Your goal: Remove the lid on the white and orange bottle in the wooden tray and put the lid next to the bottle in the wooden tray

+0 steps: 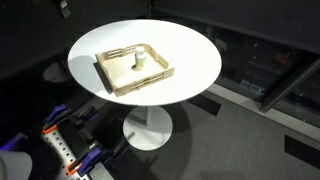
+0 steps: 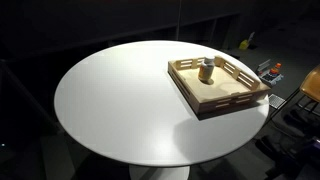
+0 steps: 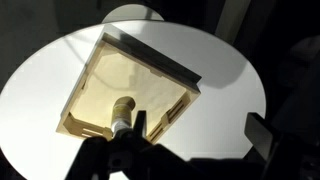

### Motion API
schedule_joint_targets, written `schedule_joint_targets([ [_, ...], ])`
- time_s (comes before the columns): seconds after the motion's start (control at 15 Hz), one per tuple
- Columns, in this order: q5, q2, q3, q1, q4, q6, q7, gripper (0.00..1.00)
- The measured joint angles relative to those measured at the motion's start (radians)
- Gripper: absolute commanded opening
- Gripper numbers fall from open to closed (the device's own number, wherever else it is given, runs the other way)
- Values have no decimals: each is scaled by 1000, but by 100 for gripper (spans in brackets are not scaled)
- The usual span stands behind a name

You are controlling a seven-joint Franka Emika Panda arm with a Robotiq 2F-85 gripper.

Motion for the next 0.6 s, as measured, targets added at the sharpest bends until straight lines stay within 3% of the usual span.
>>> schedule_joint_targets([
  [0.6, 0, 6, 0, 0, -1, 0, 0, 100],
])
